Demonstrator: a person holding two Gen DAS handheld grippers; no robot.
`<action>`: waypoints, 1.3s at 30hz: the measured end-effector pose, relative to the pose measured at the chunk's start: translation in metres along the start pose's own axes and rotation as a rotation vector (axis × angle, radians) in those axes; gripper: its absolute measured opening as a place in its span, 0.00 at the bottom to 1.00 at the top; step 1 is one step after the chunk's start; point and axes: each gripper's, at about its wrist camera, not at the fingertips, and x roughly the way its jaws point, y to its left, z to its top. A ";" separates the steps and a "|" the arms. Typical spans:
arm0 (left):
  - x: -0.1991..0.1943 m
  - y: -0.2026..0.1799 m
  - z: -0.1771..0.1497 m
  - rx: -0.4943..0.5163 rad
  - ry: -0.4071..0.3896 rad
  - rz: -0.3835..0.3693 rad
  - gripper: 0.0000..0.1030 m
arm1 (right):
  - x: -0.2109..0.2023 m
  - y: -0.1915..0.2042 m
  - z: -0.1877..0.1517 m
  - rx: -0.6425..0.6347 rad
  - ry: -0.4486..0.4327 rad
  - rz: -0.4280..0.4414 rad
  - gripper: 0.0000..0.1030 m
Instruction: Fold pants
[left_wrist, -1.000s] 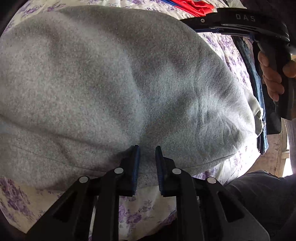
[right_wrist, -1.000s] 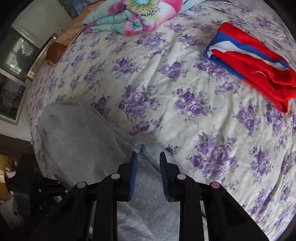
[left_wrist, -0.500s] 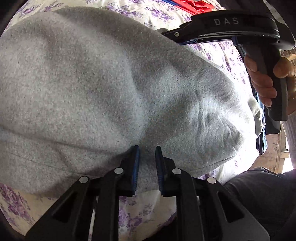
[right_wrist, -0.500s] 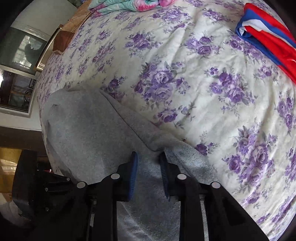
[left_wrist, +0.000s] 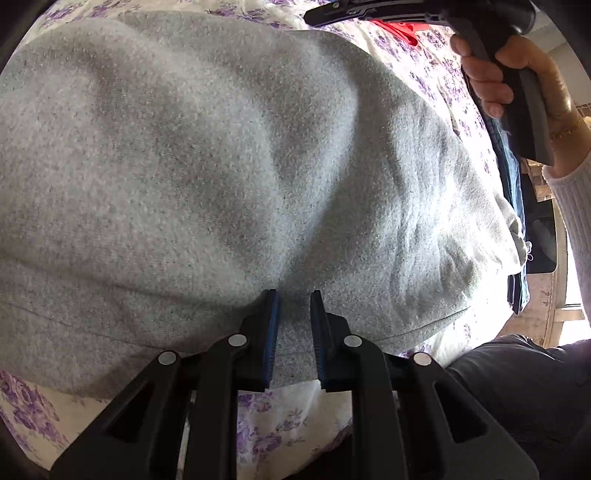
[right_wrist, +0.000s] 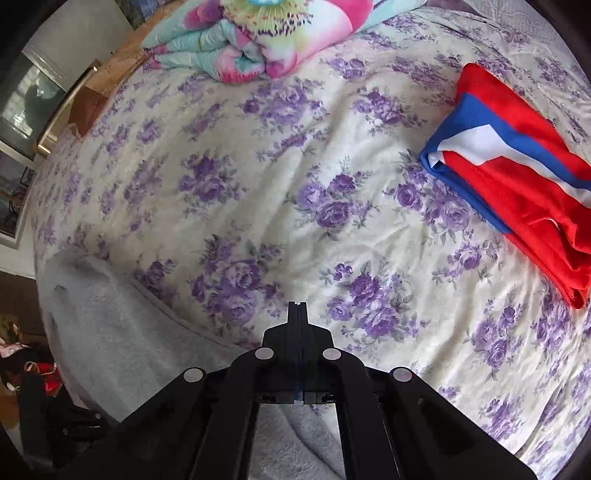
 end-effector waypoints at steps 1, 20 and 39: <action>-0.003 -0.001 0.002 0.003 0.001 0.008 0.16 | -0.013 0.001 -0.002 -0.010 -0.023 -0.002 0.00; 0.031 -0.047 0.170 0.138 0.029 0.096 0.01 | -0.081 0.025 -0.228 0.103 0.007 0.098 0.02; 0.020 -0.112 0.056 0.242 0.041 0.125 0.02 | -0.205 -0.112 -0.423 0.944 -0.454 -0.020 0.81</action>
